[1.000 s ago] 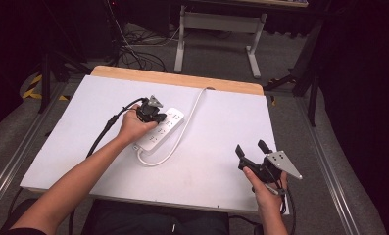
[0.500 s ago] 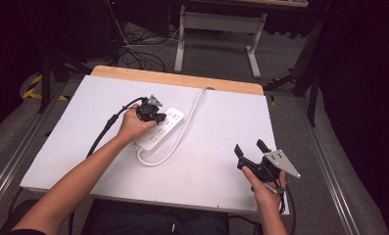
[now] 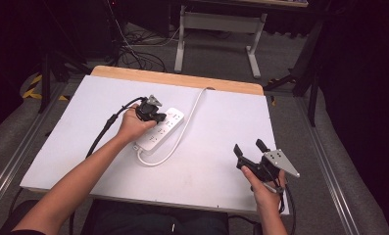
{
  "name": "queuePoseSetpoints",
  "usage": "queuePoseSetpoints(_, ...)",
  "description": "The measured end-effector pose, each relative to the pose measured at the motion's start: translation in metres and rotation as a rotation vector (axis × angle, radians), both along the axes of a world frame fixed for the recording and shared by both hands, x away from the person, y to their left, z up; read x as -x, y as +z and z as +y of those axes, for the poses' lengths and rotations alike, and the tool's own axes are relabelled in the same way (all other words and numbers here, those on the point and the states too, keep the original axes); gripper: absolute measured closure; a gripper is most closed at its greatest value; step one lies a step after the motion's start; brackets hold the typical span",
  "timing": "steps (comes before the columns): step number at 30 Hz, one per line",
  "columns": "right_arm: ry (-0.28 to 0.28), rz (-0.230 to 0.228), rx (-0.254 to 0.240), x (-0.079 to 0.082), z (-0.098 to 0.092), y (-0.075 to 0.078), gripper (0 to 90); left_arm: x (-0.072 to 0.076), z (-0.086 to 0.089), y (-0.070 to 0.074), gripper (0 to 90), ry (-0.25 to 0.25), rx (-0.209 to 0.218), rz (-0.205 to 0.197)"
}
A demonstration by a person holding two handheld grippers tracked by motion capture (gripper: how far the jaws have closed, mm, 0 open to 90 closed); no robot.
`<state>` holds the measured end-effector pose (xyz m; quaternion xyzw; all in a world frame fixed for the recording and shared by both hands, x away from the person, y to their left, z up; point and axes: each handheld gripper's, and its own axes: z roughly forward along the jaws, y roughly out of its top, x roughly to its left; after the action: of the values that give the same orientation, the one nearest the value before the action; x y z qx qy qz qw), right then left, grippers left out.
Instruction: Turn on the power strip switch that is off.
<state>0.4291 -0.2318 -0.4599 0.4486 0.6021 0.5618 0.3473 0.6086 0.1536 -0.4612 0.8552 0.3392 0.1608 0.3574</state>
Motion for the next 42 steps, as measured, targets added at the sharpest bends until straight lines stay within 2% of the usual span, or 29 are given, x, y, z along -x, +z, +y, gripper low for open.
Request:
queuePoseSetpoints(23,0.001,0.003,-0.001,-0.0003,0.0007,0.0001,15.7,0.0021,-0.0009,-0.0009,90.0,0.006,-0.002,-0.018)
queuePoseSetpoints(25,0.003,0.002,0.001,-0.0003,0.0009,0.0002,15.7,0.0028,-0.0016,-0.0013,90.0,0.002,-0.010,-0.030)
queuePoseSetpoints(33,0.006,0.003,0.003,-0.0013,0.0020,0.0003,15.7,0.0033,-0.0023,-0.0010,90.0,0.006,-0.016,-0.033)
queuePoseSetpoints(37,0.007,0.001,0.001,-0.0016,0.0017,0.0003,15.7,0.0052,-0.0041,-0.0009,90.0,0.003,-0.040,-0.053)
queuePoseSetpoints(42,0.007,0.004,-0.002,-0.0012,0.0016,0.0003,15.7,0.0051,-0.0030,-0.0009,90.0,0.011,-0.028,-0.045)
